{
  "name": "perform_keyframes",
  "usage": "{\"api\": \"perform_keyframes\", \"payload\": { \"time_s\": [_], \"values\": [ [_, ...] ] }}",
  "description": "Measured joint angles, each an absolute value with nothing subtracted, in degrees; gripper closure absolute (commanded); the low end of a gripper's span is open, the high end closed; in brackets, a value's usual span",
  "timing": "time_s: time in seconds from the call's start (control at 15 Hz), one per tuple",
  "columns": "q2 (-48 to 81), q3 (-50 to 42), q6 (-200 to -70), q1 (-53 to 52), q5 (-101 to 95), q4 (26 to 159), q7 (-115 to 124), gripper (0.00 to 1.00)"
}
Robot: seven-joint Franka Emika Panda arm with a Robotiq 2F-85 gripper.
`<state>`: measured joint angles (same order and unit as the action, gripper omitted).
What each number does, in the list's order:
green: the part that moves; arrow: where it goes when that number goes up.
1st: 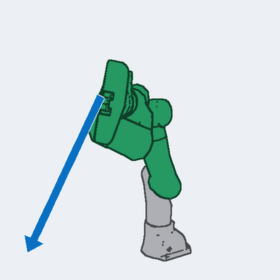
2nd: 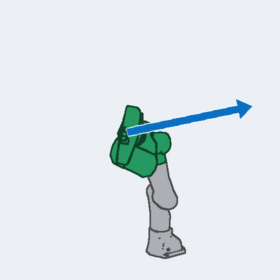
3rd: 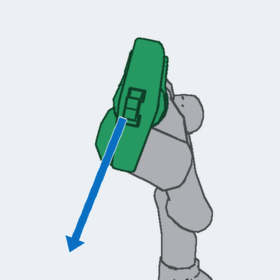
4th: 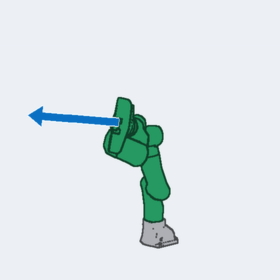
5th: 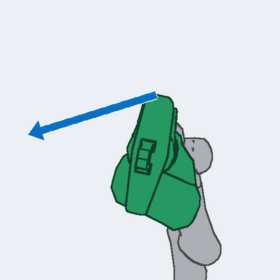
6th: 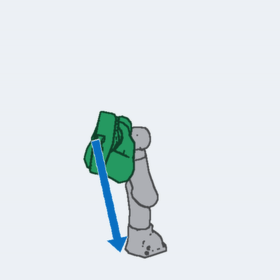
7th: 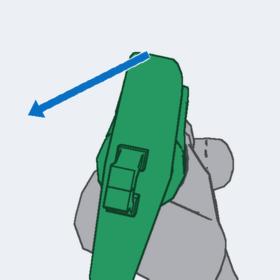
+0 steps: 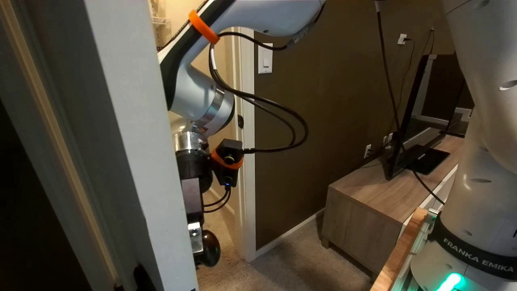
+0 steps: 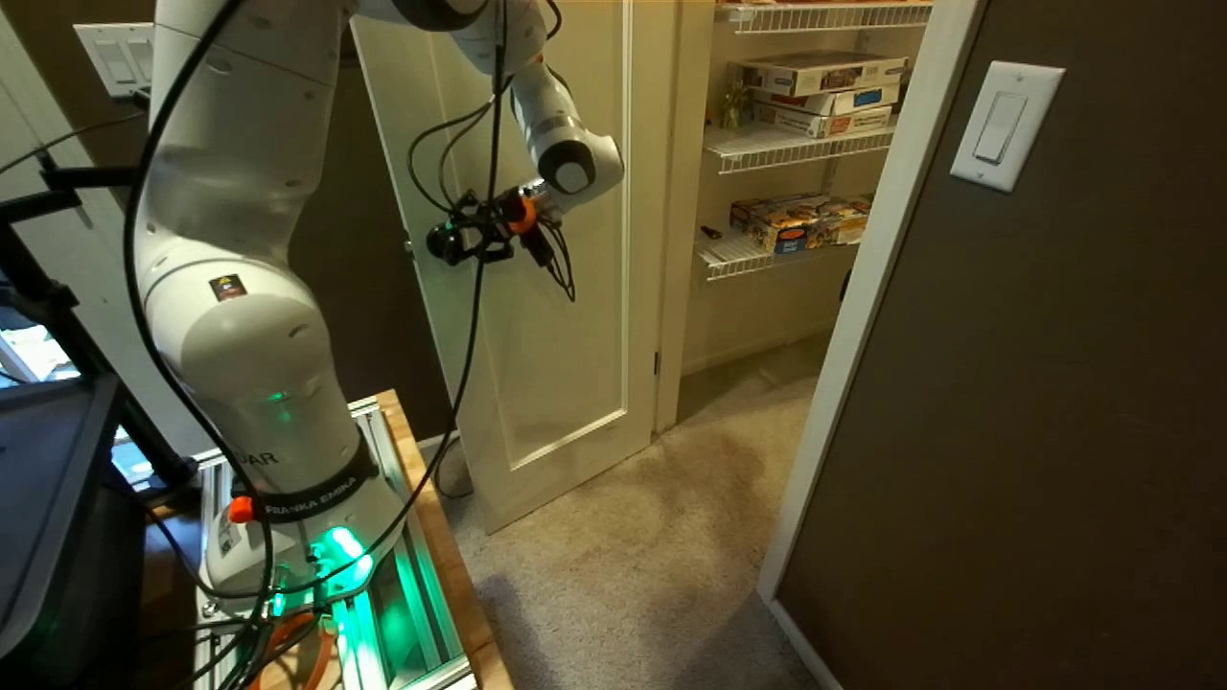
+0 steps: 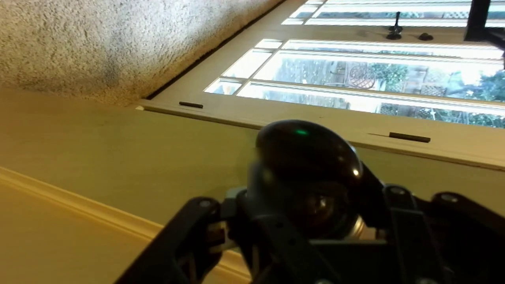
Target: Turn the door knob to the right
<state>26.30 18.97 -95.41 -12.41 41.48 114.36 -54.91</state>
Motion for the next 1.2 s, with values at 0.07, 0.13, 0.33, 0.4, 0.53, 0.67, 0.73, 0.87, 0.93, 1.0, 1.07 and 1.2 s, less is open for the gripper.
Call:
{"api": "perform_keyframes", "payload": {
  "time_s": [0.07,0.13,0.33,0.4,0.53,0.67,0.73,0.87,0.93,1.0,1.07,1.2],
  "values": [
    [26.6,19.0,-94.4,-12.4,41.5,113.8,-54.9,0.06],
    [26.6,19.0,-93.8,-12.4,41.5,113.5,-54.9,0.01],
    [26.3,19.0,-91.9,-12.7,40.7,112.6,-55.5,0.00],
    [26.1,19.0,-91.2,-12.9,39.8,112.2,-55.8,0.00],
    [25.2,19.0,-90.3,-13.0,37.1,111.4,-56.2,0.00],
    [23.3,18.6,-89.7,-12.8,33.2,110.6,-56.8,0.00],
    [22.1,18.3,-89.7,-12.7,30.9,110.4,-57.1,0.00],
    [19.4,17.4,-89.7,-12.5,25.9,110.0,-57.8,0.00],
    [18.0,17.0,-89.7,-12.3,23.6,110.0,-58.6,0.00],
    [16.5,16.7,-89.7,-12.0,21.4,110.0,-59.6,0.00],
    [15.1,16.5,-89.8,-11.8,19.6,110.1,-60.7,0.00],
    [12.0,16.2,-90.8,-11.4,16.8,110.9,-63.6,0.00]
  ]
}}
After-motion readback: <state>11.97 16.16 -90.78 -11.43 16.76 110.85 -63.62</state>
